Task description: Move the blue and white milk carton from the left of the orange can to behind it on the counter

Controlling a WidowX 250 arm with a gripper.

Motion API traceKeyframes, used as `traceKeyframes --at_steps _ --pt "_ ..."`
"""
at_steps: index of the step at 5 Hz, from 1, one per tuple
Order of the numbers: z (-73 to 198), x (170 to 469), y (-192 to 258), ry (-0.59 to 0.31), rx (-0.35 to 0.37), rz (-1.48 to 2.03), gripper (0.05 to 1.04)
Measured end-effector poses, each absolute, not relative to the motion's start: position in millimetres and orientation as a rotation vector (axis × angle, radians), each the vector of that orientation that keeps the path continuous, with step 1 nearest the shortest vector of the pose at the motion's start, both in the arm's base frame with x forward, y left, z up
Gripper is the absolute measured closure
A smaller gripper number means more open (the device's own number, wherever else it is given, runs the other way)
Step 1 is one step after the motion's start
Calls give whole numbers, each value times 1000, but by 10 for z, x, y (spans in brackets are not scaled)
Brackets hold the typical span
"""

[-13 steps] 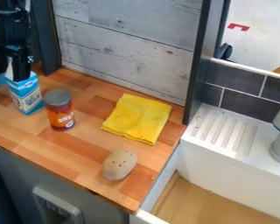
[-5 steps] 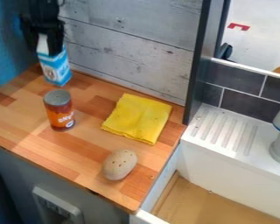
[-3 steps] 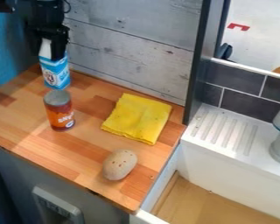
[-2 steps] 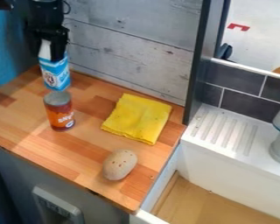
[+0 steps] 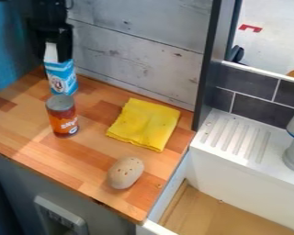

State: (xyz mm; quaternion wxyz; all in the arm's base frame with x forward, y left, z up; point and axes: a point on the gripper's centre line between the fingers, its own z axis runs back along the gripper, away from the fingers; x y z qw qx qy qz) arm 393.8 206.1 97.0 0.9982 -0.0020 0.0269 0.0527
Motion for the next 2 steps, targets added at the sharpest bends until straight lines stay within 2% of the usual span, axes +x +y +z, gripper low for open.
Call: traceKeyframes --at_steps 1,2 --pt "1201 3886 2084 -14 20 112 75" --pt "1262 3698 2041 -20 57 123 75"
